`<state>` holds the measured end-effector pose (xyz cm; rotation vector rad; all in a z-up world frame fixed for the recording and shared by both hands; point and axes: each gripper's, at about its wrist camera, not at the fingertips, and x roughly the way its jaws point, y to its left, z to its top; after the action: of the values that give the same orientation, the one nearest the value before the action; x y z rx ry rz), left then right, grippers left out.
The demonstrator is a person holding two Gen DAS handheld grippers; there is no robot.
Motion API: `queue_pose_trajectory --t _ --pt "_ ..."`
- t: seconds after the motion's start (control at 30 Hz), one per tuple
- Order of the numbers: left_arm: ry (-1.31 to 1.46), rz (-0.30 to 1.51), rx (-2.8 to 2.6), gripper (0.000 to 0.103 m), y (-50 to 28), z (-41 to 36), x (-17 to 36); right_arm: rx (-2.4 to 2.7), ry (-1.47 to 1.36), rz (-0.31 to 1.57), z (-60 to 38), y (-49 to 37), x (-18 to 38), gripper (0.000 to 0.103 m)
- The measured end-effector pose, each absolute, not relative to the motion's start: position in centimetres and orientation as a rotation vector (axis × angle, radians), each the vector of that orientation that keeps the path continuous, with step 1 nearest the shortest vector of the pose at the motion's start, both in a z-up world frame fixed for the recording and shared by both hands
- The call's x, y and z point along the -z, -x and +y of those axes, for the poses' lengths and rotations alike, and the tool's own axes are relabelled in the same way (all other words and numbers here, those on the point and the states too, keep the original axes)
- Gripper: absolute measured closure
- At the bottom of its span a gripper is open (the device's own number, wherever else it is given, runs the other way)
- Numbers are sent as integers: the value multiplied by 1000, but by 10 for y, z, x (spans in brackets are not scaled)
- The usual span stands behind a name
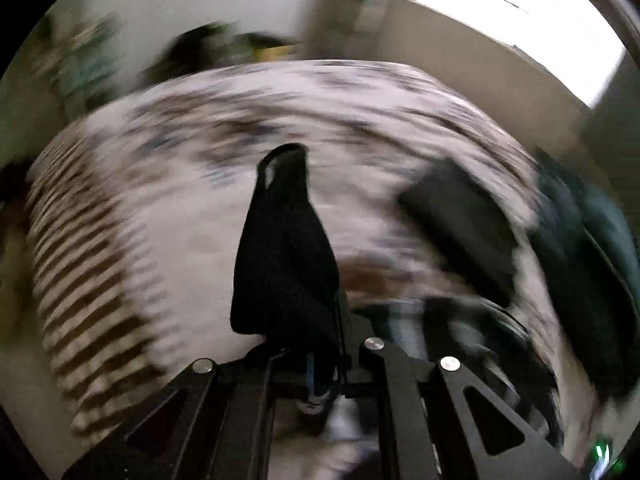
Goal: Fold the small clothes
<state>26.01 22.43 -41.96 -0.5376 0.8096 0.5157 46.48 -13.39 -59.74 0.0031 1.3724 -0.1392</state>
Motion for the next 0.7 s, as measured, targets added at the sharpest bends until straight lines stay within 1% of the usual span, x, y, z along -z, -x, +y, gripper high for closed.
queue_pose_trajectory --t 0.13,0.23,0.37,0.47,0.57,0.6,0.63,0.67,0.7 --pt "438 850 -231 97 -324 122 411 172 -130 1380 -179 -461 602 0" --pt "357 925 -8 97 -362 22 424 239 -199 1399 -225 -450 610 0" --pt "251 1006 200 97 -384 -90 451 359 -274 1411 -295 -432 615 0" --pt "174 1072 303 97 -387 -153 478 413 -318 1405 -337 -422 614 0" --pt "123 1150 365 91 -396 -187 498 424 -355 1395 -367 -416 611 0" --pt "117 1160 384 83 -397 -193 501 416 -374 1389 -376 -414 609 0" --pt "116 1156 399 63 -393 -193 500 402 -399 1379 -383 -412 606 0" --pt "119 1161 410 50 -394 -191 497 384 -426 1369 -389 -411 603 0" --pt "133 1166 425 23 -393 -185 494 365 -456 1358 -394 -410 598 0"
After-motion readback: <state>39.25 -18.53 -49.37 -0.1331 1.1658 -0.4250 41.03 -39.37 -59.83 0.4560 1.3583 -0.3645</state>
